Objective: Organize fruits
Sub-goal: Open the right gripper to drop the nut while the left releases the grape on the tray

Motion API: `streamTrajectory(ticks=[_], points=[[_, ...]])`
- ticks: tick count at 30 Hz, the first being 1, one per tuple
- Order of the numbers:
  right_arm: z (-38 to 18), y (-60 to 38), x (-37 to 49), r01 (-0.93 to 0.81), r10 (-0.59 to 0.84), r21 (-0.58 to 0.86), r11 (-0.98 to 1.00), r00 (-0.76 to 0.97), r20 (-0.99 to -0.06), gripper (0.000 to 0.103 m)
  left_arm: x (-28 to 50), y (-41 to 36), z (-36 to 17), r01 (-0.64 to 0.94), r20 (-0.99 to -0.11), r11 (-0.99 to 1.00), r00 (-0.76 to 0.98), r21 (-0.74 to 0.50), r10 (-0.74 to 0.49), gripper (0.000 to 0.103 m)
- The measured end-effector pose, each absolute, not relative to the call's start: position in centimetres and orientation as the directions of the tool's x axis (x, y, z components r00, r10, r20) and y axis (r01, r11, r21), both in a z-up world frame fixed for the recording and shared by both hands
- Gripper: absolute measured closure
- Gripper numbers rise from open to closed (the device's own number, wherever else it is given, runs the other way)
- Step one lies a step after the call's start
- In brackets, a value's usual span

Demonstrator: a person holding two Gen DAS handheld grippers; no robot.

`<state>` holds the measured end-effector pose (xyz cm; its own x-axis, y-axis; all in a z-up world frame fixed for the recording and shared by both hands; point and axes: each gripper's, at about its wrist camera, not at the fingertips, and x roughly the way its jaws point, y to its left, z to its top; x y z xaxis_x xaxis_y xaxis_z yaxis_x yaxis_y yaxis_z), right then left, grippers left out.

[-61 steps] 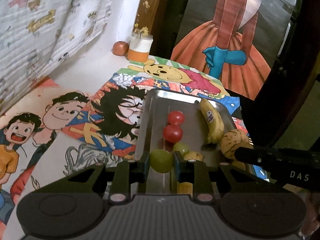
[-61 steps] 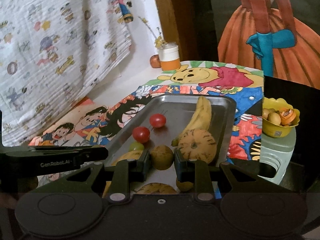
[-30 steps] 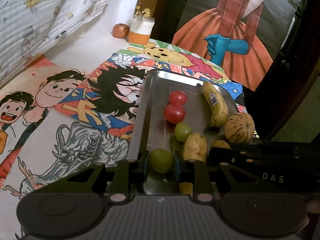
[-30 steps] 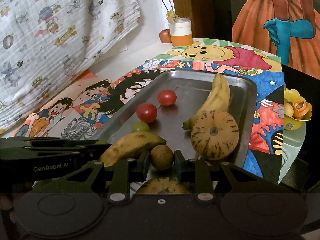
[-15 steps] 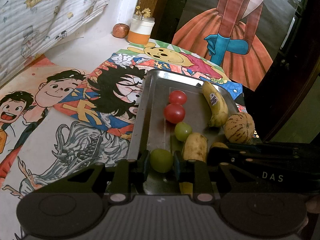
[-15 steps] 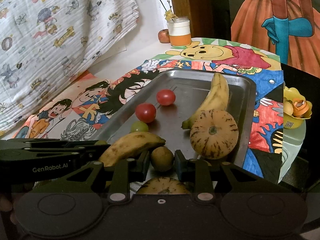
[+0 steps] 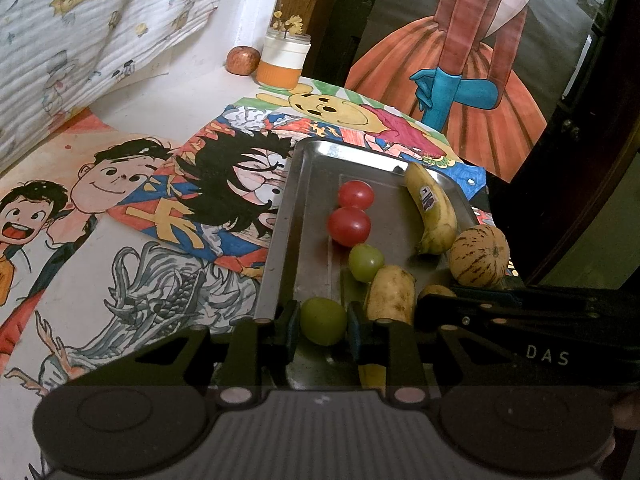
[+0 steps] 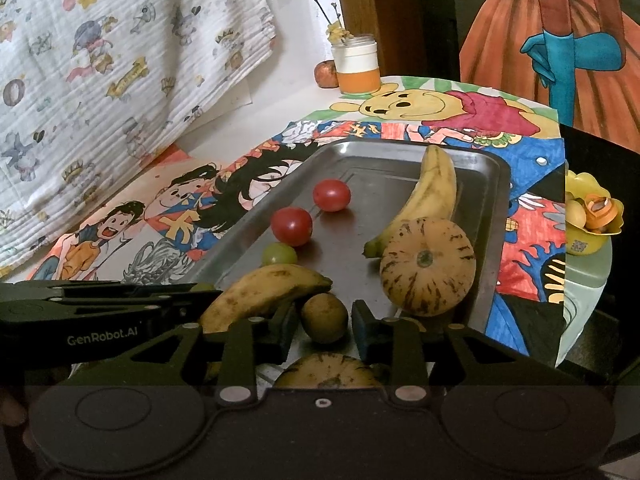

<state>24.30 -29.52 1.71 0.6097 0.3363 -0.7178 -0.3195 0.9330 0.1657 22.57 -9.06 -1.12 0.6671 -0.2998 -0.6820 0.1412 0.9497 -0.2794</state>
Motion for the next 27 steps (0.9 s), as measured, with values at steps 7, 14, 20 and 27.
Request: streamTrajectory(ticks=[7, 14, 20, 27], points=[[2.0, -29.6, 23.8, -0.302, 0.326, 0.165, 0.939, 0.625, -0.710, 0.062, 22.2, -9.0, -0.9, 0.135, -0.678, 0.952, 0.674, -0.276, -0.292, 0.073], [2.5, -29.7, 23.2, -0.299, 0.324, 0.162, 0.941, 0.644, -0.693, 0.050, 21.7, -8.8, -0.4, 0.127, -0.665, 0.953, 0.690, -0.275, -0.284, 0.069], [3.0, -29.7, 22.4, -0.295, 0.315, 0.150, 0.944, 0.666, -0.676, 0.044, 21.1, -8.6, 0.2, 0.109, -0.651, 0.957, 0.712, -0.269, -0.264, 0.045], [3.4, -30.1, 21.9, -0.273, 0.299, 0.145, 0.951, 0.689, -0.660, 0.036, 20.6, -7.5, 0.7, 0.059, -0.639, 0.963, 0.737, -0.262, -0.219, 0.036]])
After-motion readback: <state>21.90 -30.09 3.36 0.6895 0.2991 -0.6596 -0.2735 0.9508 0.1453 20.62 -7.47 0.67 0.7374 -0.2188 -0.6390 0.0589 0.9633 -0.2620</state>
